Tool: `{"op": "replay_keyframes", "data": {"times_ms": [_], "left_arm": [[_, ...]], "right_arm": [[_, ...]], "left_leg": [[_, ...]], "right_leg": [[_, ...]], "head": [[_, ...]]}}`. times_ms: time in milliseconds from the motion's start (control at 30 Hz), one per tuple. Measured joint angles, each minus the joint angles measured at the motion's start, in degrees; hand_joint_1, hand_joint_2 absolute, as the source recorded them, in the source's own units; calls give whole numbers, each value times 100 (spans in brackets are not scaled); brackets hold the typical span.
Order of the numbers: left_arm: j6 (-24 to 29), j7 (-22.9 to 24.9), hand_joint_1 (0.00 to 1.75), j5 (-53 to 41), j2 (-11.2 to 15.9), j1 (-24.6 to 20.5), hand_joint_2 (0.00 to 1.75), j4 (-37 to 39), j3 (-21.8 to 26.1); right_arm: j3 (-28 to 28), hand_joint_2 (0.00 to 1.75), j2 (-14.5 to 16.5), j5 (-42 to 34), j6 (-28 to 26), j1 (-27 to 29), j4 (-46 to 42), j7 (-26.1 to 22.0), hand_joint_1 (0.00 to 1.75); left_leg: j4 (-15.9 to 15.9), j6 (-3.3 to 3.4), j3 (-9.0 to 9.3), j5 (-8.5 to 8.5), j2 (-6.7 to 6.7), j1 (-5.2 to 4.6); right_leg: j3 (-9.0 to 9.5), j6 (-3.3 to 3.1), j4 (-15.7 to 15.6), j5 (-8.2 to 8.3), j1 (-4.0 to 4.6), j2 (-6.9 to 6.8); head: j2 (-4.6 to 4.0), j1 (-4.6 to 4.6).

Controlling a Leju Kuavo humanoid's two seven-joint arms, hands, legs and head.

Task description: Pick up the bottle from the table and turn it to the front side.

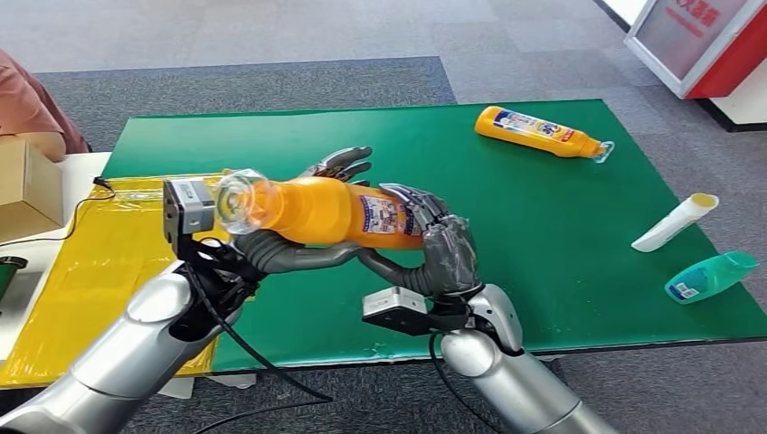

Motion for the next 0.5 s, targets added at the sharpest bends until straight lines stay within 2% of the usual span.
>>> {"op": "replay_keyframes", "data": {"times_ms": [433, 467, 500], "left_arm": [[-13, -46, 175, -70, 2, -15, 175, 28, 22], [-11, -59, 175, -69, 3, -3, 175, 29, 30], [-7, -76, 175, -73, 6, 19, 175, 30, 41]], "right_arm": [[24, 175, -2, -146, 213, -7, 6, 160, 175], [19, 175, -2, -188, 264, -14, 24, 194, 157], [9, 175, -2, -239, 327, -26, 51, 234, 119]], "left_leg": [[0, 0, 0, 0, 0, 0], [0, 0, 0, 0, 0, 0], [0, 0, 0, 0, 0, 0]], "right_leg": [[1, 0, 0, 0, 0, 0], [1, 0, 0, 0, 0, 0], [1, 0, 0, 0, 0, 0]], "head": [[0, 0], [0, 0], [0, 0]]}}
